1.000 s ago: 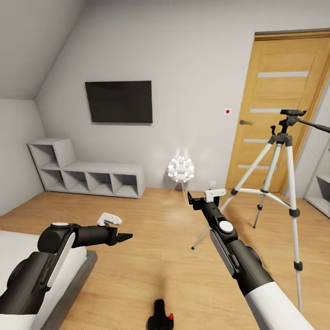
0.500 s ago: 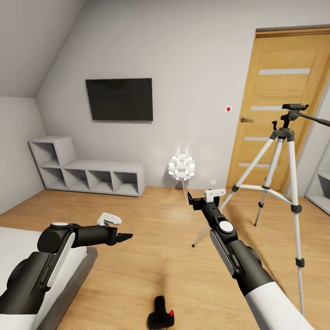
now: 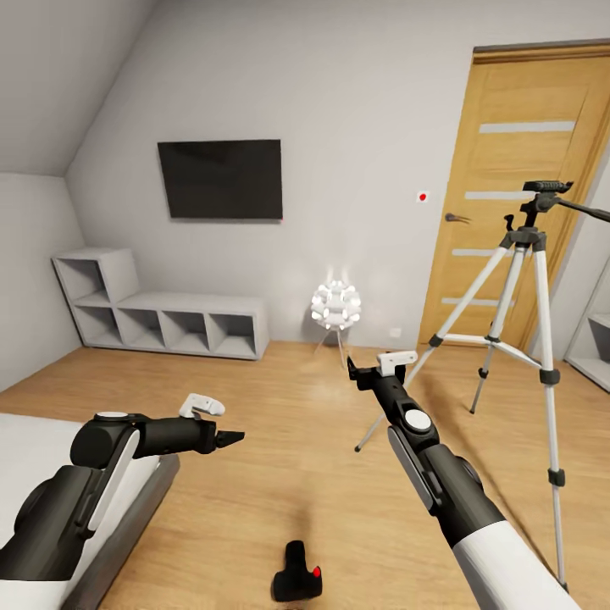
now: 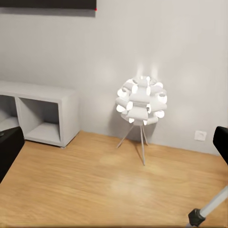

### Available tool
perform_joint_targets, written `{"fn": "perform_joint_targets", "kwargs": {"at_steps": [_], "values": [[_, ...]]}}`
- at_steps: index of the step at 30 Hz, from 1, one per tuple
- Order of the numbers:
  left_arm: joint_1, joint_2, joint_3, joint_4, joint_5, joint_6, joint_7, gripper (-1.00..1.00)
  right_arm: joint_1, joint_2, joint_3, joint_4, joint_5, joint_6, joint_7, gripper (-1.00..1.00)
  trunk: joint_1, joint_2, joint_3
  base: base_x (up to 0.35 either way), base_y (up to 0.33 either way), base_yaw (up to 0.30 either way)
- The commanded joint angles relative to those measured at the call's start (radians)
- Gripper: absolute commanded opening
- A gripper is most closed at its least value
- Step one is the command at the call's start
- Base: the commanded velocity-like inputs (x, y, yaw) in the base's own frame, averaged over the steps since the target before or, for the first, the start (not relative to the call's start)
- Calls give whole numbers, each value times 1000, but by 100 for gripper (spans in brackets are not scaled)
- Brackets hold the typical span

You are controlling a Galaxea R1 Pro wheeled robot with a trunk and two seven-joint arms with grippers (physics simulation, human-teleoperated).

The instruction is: Attach the digital camera to the camera tripod in the bedroom.

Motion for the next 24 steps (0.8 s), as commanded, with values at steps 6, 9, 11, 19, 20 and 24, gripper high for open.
{"fn": "perform_joint_targets", "kwargs": {"at_steps": [6,9,11,19,20,24], "values": [[-1,-3,-2,21,2,-8,6,100,-1,-1,4,6,-10,3,-11,100,23,-43,-20,0,0,0],[-2,-7,0,59,2,-14,8,100,-1,-1,4,15,-10,3,-11,100,34,-64,-29,0,0,0],[-2,-10,1,86,2,-20,15,100,-1,-1,4,25,-10,-1,-11,100,42,-78,-36,0,0,0],[-2,-31,2,184,2,-165,170,100,-1,-1,1,74,-10,-77,-11,100,73,-134,-61,0,0,0],[-2,-60,0,221,2,-241,237,100,-1,-1,-5,88,-10,-98,-11,100,77,-141,-64,0,0,0],[-2,-84,-2,257,2,-283,265,100,-1,-1,-10,103,-10,-107,-11,100,92,-169,-76,0,0,0]]}}
